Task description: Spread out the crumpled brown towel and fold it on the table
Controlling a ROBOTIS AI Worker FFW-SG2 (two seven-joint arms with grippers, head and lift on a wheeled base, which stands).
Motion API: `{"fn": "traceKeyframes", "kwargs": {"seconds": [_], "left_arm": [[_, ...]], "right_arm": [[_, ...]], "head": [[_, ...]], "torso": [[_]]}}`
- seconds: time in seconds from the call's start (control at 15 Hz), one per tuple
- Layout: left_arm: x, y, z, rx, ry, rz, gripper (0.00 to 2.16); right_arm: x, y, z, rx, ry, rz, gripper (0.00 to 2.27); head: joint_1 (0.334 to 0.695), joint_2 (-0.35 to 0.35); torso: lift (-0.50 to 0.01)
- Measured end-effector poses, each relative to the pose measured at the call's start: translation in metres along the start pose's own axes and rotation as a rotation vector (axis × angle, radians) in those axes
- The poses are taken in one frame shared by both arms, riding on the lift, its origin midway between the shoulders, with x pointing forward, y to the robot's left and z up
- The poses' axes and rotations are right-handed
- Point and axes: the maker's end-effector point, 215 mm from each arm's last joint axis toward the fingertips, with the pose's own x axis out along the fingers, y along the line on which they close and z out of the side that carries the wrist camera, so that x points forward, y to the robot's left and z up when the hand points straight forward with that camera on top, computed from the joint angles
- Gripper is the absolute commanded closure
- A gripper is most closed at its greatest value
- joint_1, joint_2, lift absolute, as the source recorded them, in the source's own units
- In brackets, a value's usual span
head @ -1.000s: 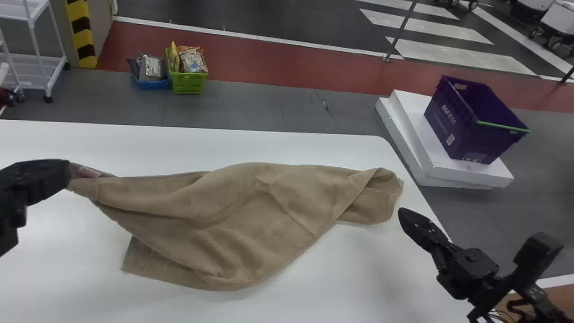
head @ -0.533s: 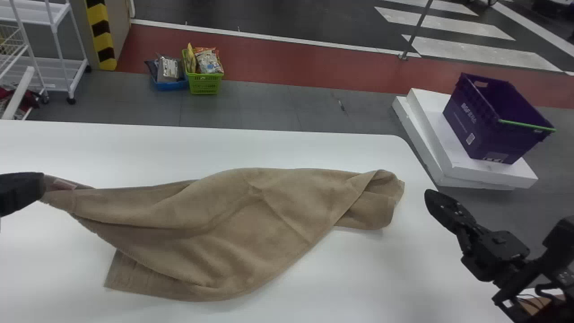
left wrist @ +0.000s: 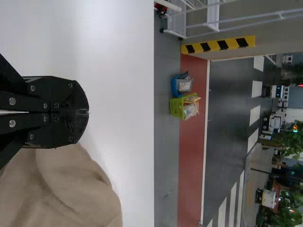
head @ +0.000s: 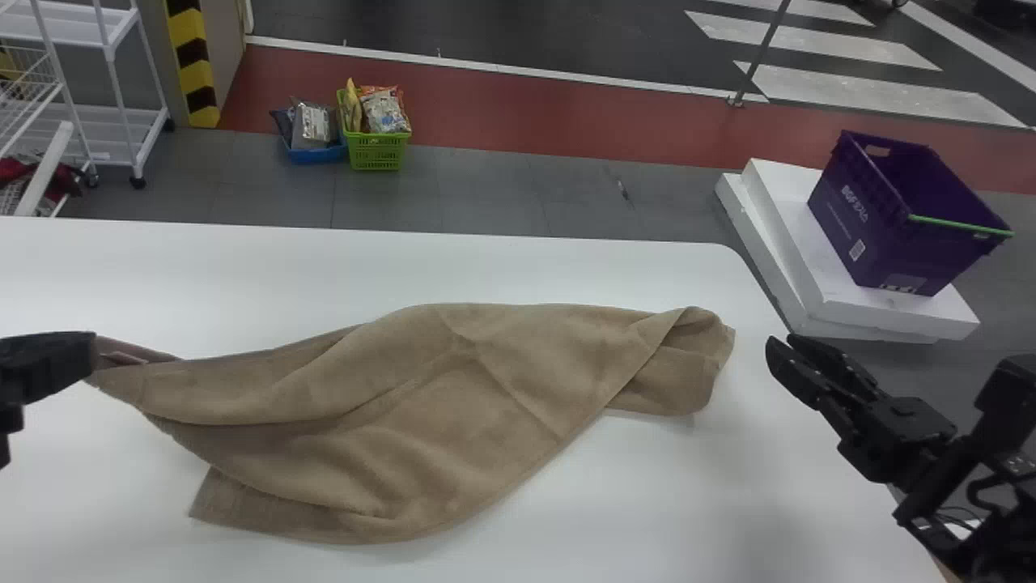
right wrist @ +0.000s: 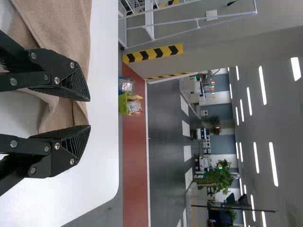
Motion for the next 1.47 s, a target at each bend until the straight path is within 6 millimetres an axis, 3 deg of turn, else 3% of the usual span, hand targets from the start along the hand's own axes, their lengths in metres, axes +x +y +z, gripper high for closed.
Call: {"fn": "traceKeyframes", "kwargs": {"seconds": [0.07,0.2,0.33,0.6,0.8,1.0,1.47], "left_arm": [[0.003,0.000,-0.005,-0.001,0.013,0.001,0.02],[0.006,0.006,-0.021,0.009,0.039,0.026,0.00],[0.004,0.015,-0.023,0.045,-0.009,0.056,0.04],[-0.019,0.020,0.008,0.199,-0.277,0.106,0.08],[-0.038,0.008,0.019,0.323,-0.447,0.065,0.08],[-0.026,0.003,-0.014,0.350,-0.429,0.001,0.08],[-0.001,-0.006,-0.112,0.277,-0.193,-0.130,0.18]], "right_arm": [[0.001,0.001,0.000,0.001,0.001,0.003,0.77],[0.001,0.000,-0.008,0.010,0.012,0.000,0.77],[-0.003,-0.015,-0.019,0.020,0.026,-0.023,0.77],[-0.028,-0.061,-0.033,0.038,0.042,-0.104,0.77],[-0.047,-0.080,-0.045,0.067,0.051,-0.134,0.77],[-0.060,-0.085,-0.054,0.092,0.054,-0.142,0.77],[-0.079,-0.074,-0.042,0.119,0.008,-0.136,0.77]], "head": [[0.695,-0.261],[0.695,-0.259],[0.695,-0.263],[0.695,-0.312],[0.695,-0.350],[0.695,-0.350],[0.695,-0.350]], "torso": [[-0.127],[-0.127],[-0.127],[-0.127],[-0.127],[-0.127],[-0.127]]}}
